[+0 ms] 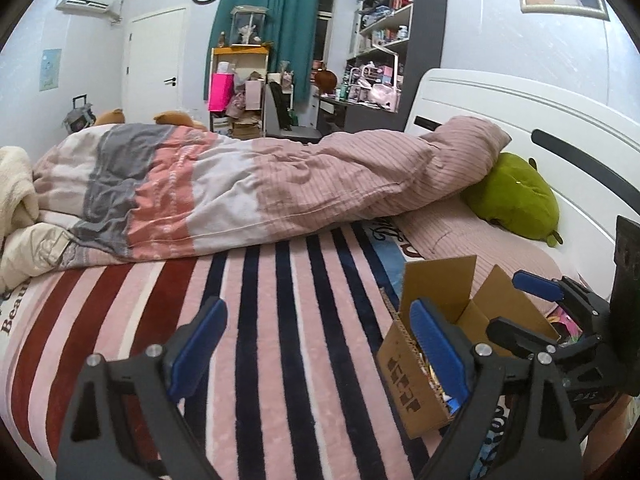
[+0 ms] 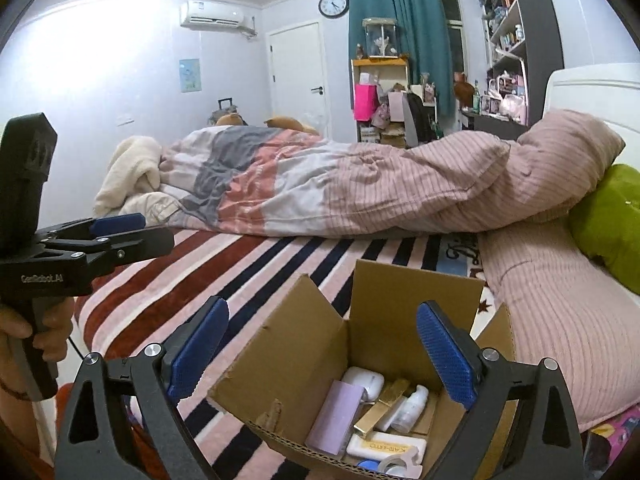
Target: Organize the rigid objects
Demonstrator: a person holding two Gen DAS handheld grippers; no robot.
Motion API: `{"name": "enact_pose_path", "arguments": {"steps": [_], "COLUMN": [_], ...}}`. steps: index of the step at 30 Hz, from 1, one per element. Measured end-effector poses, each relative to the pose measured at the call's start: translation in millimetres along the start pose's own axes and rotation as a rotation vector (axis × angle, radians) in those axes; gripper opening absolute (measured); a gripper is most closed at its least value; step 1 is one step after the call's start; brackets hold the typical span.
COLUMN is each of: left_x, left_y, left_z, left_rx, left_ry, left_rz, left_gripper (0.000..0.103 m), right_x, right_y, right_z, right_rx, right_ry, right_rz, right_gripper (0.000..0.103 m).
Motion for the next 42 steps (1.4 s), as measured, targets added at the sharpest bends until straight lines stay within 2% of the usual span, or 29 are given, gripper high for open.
{"name": "enact_pose_path", "arguments": {"steps": [42], "left_x": [5], "left_y": [-10], "left_z": [-10], "left_rx": [-0.037], "left_ry": [-0.019], "left_rz": [0.015], "left_gripper": [0.091], "right_x": [-6], "right_y": [4], "right_z": [7], "right_rx": [-0.081], "right_ry": [-0.005], "right_rz": [0.003], "right_gripper": [0.094]}}
Point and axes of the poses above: each gripper's, at about its wrist camera, not at the fingertips, and y roughly the way its jaws point, z to its right, x to its underside, the point moved 2 cm from there along y, roughly the way its jaws point, and after that the axes turned 7 degrees about x, right-handed, at the moved point
